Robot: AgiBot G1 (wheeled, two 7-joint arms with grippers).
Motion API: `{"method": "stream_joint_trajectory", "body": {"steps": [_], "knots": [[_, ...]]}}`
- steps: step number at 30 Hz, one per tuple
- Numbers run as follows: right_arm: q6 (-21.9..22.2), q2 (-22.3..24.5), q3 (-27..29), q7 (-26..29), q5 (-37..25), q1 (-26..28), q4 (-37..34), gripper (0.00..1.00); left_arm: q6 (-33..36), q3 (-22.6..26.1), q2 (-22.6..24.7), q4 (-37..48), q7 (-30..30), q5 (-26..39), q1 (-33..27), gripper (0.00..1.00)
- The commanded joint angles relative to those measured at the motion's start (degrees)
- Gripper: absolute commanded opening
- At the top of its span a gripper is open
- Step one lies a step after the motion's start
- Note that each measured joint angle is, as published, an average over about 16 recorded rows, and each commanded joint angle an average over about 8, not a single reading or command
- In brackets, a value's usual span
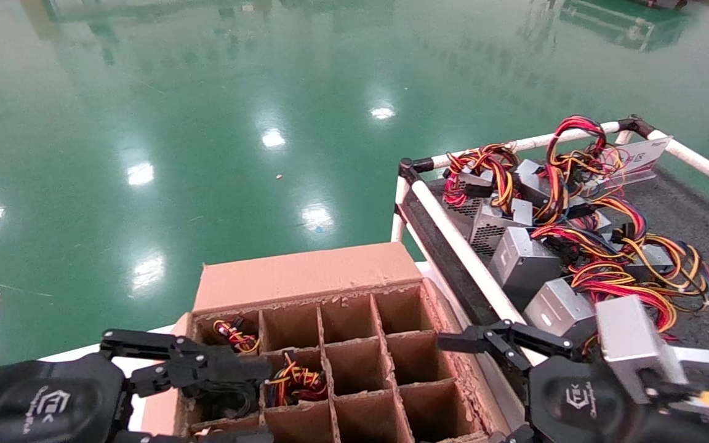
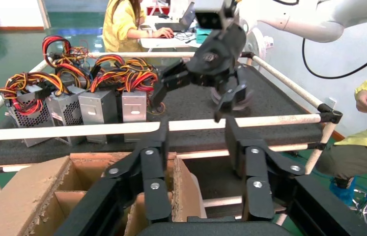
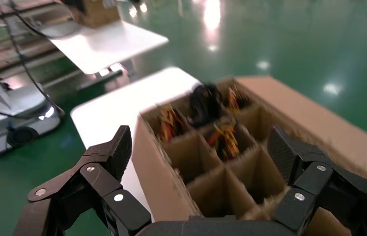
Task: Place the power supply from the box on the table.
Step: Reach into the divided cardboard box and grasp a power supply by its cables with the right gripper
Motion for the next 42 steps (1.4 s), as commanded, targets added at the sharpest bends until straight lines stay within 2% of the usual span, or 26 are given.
{"method": "stream_joint_trajectory", "body": {"steps": [1, 7, 18, 26, 31, 33, 39, 41, 42], "knots": [[0.3, 0.3, -0.4, -0.3, -1.2, -0.2, -0.6, 1.00, 0.0, 0.0, 0.0, 0.0, 0.0, 0.0, 0.0, 1.00], [2.7, -3.4, -3.8, 0.1, -7.2, 0.5, -0.9, 1.00, 0.0, 0.0, 0.0, 0.0, 0.0, 0.0, 0.0, 1.00], [10.0, -15.4, -10.1, 2.1, -17.9, 4.8, -3.9, 1.00, 0.0, 0.1, 0.0, 0.0, 0.0, 0.0, 0.0, 1.00], [13.0, -23.4, -13.2, 1.6, -22.7, 8.7, -10.8, 1.00, 0.0, 0.1, 0.0, 0.0, 0.0, 0.0, 0.0, 1.00], [13.8, -27.2, -14.2, -0.2, -24.3, 11.0, -16.5, 1.00, 0.0, 0.1, 0.0, 0.0, 0.0, -0.1, 0.0, 0.96], [13.6, -28.4, -14.5, -1.1, -24.4, 11.9, -18.8, 0.89, 0.0, 0.1, 0.0, 0.0, 0.0, -0.1, 0.0, 0.93], [12.6, -31.3, -14.9, -3.8, -24.4, 14.0, -25.3, 0.16, 0.0, 0.1, 0.0, 0.0, 0.1, -0.1, 0.0, 0.87], [12.3, -32.1, -14.9, -4.7, -24.4, 14.6, -27.3, 0.02, 0.0, 0.1, 0.0, 0.0, 0.1, -0.1, 0.0, 0.86], [12.2, -32.5, -14.9, -5.2, -24.3, 14.9, -28.3, 0.00, 0.0, 0.1, 0.0, 0.0, 0.1, -0.1, 0.0, 0.86]]}}
